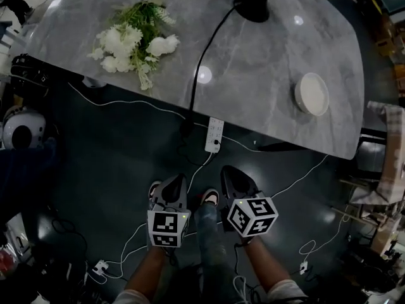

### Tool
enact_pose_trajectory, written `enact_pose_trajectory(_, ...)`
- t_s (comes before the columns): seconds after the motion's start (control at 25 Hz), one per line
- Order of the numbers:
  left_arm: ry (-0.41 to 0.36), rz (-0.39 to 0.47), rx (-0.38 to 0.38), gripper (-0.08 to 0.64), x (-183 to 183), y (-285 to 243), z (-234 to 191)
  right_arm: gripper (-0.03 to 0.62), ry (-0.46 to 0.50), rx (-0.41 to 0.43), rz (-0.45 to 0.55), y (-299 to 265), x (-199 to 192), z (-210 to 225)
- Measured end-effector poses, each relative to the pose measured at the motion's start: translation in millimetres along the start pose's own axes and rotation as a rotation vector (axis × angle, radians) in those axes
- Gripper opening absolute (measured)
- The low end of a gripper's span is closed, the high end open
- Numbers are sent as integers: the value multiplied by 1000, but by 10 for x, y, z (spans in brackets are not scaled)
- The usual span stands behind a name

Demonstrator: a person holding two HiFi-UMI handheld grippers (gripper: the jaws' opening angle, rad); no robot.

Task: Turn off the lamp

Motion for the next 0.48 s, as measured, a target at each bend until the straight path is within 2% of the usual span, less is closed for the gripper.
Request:
enact_pose_trajectory(0.24, 14, 8, -16, -5, 418, 313, 204, 0, -37, -5, -36, 342, 148, -241)
enact_pose_trajectory(0.48, 15, 53, -21, -5, 1108, 599, 356, 0, -6, 30, -9, 569, 678, -575)
Point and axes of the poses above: the fingertips, and each gripper's own axes: y backward along the fingers, z to its right, x out of its top, the point moved 5 cm from there along y, backward along the fingers, and after that the axes turned 2 degrees about z, right-handed, at the moved point
